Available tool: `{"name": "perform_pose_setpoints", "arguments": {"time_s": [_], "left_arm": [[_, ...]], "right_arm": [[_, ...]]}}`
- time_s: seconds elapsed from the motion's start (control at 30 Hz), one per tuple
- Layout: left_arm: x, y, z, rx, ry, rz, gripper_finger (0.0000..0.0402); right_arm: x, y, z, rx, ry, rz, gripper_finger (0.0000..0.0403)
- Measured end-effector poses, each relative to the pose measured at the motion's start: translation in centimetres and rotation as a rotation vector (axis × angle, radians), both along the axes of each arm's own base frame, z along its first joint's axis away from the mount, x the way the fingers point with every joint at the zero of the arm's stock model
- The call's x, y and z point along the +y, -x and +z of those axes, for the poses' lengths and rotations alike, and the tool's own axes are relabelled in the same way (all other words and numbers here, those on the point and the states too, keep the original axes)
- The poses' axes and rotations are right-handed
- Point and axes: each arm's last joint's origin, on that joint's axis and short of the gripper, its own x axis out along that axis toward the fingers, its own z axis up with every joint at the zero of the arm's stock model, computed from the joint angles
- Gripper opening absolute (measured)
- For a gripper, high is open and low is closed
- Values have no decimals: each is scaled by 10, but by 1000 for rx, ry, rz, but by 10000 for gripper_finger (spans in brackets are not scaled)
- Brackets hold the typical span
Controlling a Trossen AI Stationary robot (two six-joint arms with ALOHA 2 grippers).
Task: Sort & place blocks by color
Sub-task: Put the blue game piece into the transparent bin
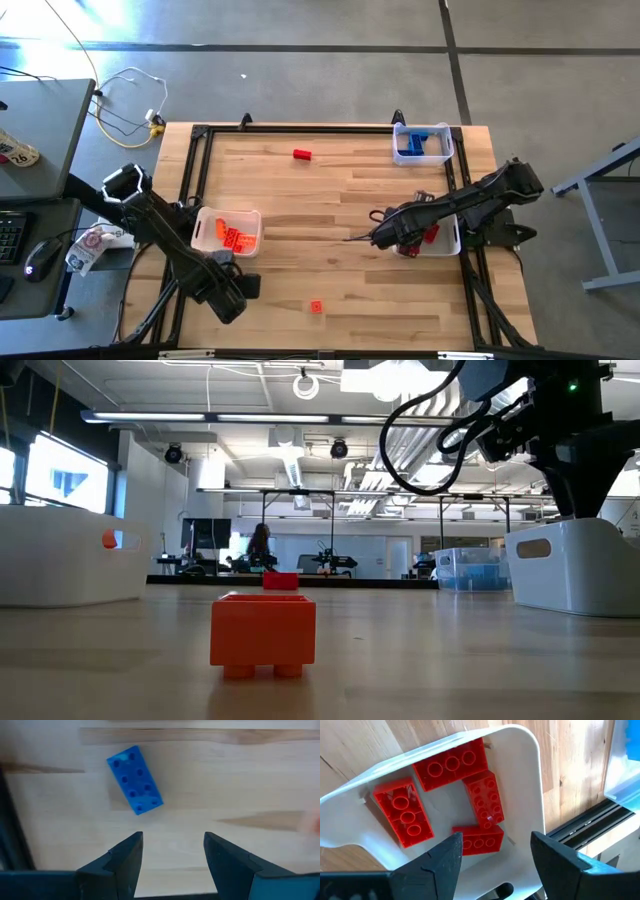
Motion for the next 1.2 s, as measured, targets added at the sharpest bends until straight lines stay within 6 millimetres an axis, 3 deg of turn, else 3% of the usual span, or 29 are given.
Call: {"name": "perform_pose_setpoints", "arguments": {"time_s": [0.7,1.2], "left_arm": [[-11,-11,-48,209,-68,29,197],[0,-19,-53,236,-87,65,197]], "right_arm": [[1,-6,-2,-59,-2,49,220],[1,-6,-2,-57,-4,57,220]]}}
